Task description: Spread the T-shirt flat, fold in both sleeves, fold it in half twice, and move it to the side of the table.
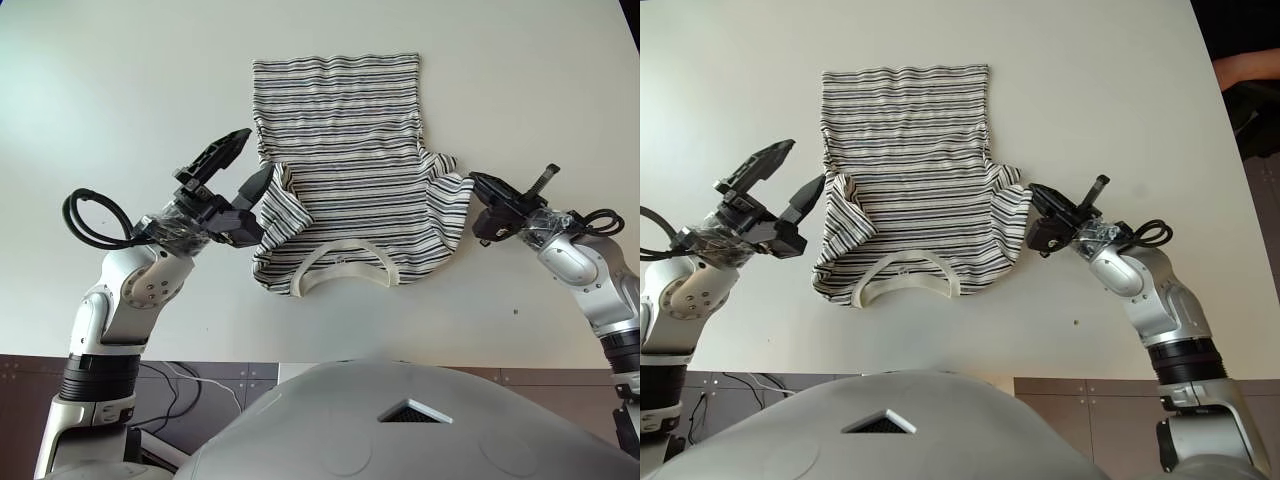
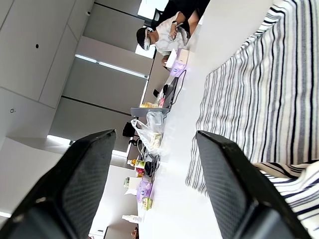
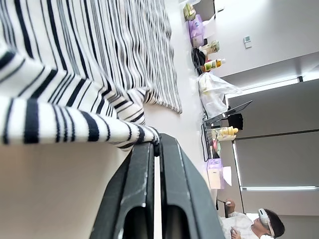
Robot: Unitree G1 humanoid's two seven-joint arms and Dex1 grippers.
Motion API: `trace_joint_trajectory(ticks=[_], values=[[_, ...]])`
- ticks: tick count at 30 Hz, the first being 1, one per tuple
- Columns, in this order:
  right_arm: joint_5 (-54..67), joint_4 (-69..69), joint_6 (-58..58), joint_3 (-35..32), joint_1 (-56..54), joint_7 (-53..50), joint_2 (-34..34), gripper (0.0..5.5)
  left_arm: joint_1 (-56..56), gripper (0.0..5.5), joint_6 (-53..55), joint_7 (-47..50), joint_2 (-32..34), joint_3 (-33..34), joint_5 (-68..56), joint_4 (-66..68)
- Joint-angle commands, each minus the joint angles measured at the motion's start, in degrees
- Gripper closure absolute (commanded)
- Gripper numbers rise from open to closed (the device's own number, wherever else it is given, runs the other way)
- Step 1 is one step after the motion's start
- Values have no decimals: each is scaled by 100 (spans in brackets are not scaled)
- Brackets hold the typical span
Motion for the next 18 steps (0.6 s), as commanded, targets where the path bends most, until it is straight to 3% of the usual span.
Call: trace_joint_trajectory(ticks=[1,9,18], values=[[-27,-202,-135,151,-205,69,189,538,-114,252,-83,-13,-12,-136,130,187],[-18,-376,-402,636,-465,517,492,538,-287,252,-175,13,-26,-554,480,858],[-258,323,-576,1213,-827,733,782,538,-491,252,-184,197,-57,-732,620,1180]])
